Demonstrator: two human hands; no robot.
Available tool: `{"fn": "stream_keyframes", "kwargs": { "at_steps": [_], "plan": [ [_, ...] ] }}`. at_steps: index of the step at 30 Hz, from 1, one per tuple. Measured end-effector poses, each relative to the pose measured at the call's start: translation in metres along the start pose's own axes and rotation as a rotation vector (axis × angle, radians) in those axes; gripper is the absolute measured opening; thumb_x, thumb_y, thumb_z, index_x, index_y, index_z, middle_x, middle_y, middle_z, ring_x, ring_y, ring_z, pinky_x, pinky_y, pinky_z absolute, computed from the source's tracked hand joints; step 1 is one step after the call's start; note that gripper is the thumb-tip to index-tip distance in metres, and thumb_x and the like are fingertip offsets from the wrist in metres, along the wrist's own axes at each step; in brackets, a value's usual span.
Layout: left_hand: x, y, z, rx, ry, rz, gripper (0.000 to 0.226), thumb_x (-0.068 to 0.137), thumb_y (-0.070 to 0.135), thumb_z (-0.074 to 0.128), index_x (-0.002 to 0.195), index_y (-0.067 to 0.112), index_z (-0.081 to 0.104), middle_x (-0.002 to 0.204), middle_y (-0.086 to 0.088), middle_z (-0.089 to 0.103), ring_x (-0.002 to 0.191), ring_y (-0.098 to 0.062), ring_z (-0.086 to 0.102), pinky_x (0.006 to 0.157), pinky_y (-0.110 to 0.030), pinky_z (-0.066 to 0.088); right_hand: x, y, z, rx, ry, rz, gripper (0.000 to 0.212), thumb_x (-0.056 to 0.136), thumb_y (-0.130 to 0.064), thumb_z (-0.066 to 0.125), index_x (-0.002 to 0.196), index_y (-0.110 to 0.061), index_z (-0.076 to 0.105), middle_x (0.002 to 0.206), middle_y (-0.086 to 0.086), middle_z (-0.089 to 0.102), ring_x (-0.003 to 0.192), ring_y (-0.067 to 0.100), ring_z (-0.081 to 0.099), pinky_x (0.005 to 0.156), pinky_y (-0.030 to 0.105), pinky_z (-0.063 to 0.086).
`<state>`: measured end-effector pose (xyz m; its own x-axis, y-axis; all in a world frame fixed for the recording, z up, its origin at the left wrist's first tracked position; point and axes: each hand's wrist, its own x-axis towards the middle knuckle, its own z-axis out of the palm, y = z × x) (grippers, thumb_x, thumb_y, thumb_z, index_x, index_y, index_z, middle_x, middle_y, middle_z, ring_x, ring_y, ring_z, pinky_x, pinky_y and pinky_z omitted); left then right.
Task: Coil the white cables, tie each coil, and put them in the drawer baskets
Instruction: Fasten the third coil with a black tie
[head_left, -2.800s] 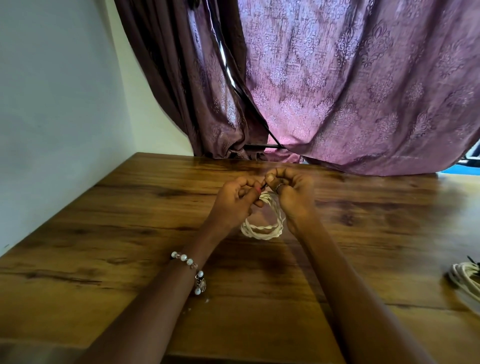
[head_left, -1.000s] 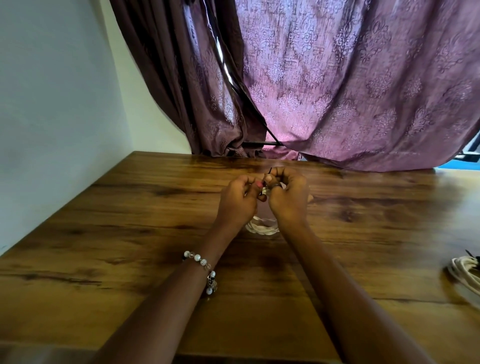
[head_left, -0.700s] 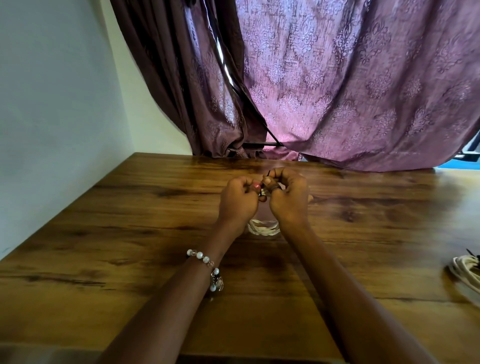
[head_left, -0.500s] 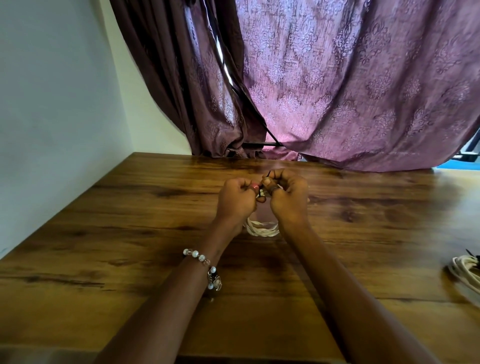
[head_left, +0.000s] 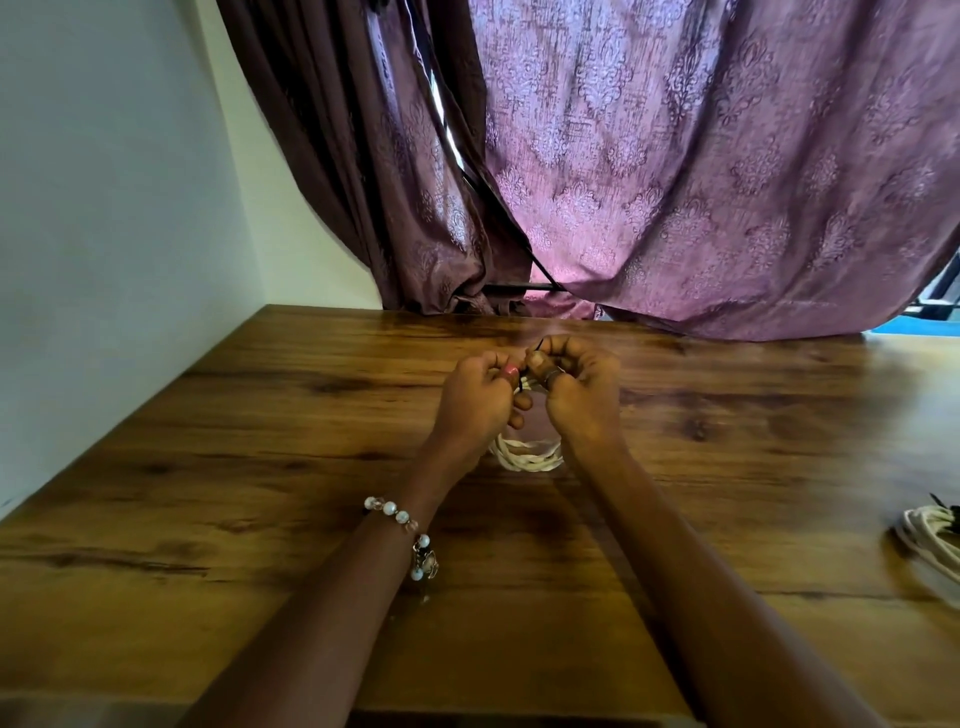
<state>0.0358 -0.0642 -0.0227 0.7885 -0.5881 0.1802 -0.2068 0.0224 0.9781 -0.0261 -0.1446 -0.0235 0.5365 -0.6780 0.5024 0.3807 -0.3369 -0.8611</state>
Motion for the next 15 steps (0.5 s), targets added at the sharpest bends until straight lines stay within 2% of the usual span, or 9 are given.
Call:
{"fn": "stream_keyframes", "kwargs": {
  "at_steps": [3, 6, 9, 11, 13, 14, 15],
  "plan": [
    [0.0021, -0.0008, -0.0008, -0.075, 0.039, 0.022, 0.020, 0.096, 0.005, 0.046, 0.088, 0.013, 0.063, 0.072, -0.007, 0.065, 0.056, -0.010, 0.059, 0.055, -0.029, 0.047, 0.0014, -0.0004, -0.0006, 0.013, -0.040, -0.009, 0.030, 0.086, 0.015, 0.054, 0.075, -0.011, 0.060, 0.071, 0.008, 0.061, 0.066, 0.019, 0.058, 0.054, 0.021, 0.051],
    [0.0035, 0.0015, -0.0012, -0.161, 0.076, 0.063, 0.020, 0.096, 0.003, 0.048, 0.088, 0.009, 0.066, 0.084, -0.016, 0.069, 0.071, -0.023, 0.064, 0.071, -0.042, 0.055, 0.0044, -0.0022, -0.0027, 0.013, -0.105, -0.066, 0.026, 0.085, 0.017, 0.053, 0.077, -0.007, 0.060, 0.070, 0.009, 0.061, 0.063, 0.017, 0.060, 0.059, 0.027, 0.053],
    [0.0058, 0.0004, -0.0026, -0.191, 0.098, 0.062, 0.022, 0.095, 0.000, 0.049, 0.086, 0.007, 0.067, 0.081, -0.016, 0.068, 0.072, -0.027, 0.063, 0.074, -0.048, 0.054, 0.0036, -0.0035, -0.0022, 0.018, -0.126, -0.093, 0.030, 0.084, 0.019, 0.053, 0.076, -0.010, 0.060, 0.069, 0.004, 0.061, 0.061, 0.006, 0.059, 0.059, 0.020, 0.052],
    [0.0059, -0.0016, -0.0035, -0.147, 0.106, 0.099, 0.022, 0.094, 0.000, 0.049, 0.083, 0.009, 0.066, 0.076, -0.011, 0.067, 0.067, -0.020, 0.063, 0.068, -0.042, 0.054, 0.0023, -0.0023, -0.0004, 0.023, -0.121, -0.096, 0.033, 0.083, 0.020, 0.053, 0.075, -0.012, 0.060, 0.067, -0.001, 0.062, 0.061, 0.005, 0.060, 0.060, 0.020, 0.052],
    [0.0029, -0.0011, -0.0042, 0.006, 0.128, 0.180, 0.019, 0.093, 0.000, 0.050, 0.083, 0.008, 0.063, 0.075, -0.003, 0.064, 0.065, -0.011, 0.061, 0.062, -0.027, 0.051, 0.0014, -0.0014, 0.0004, 0.049, -0.112, -0.077, 0.034, 0.083, 0.021, 0.052, 0.074, -0.012, 0.060, 0.064, -0.009, 0.063, 0.061, 0.005, 0.060, 0.060, 0.019, 0.052],
    [0.0016, -0.0016, -0.0046, 0.106, 0.145, 0.220, 0.016, 0.091, -0.001, 0.050, 0.085, 0.007, 0.063, 0.077, -0.002, 0.064, 0.069, -0.013, 0.061, 0.063, -0.025, 0.050, 0.0009, -0.0013, 0.0006, 0.071, -0.112, -0.064, 0.034, 0.083, 0.021, 0.051, 0.074, -0.010, 0.059, 0.062, -0.010, 0.064, 0.061, 0.005, 0.061, 0.059, 0.018, 0.052],
    [0.0002, -0.0019, -0.0048, 0.189, 0.163, 0.255, 0.014, 0.089, -0.002, 0.050, 0.087, 0.003, 0.063, 0.080, -0.005, 0.064, 0.074, -0.019, 0.061, 0.066, -0.029, 0.049, 0.0005, -0.0010, 0.0009, 0.087, -0.112, -0.056, 0.033, 0.084, 0.021, 0.050, 0.074, -0.009, 0.059, 0.061, -0.011, 0.064, 0.061, 0.004, 0.061, 0.059, 0.017, 0.052]
  ]
}}
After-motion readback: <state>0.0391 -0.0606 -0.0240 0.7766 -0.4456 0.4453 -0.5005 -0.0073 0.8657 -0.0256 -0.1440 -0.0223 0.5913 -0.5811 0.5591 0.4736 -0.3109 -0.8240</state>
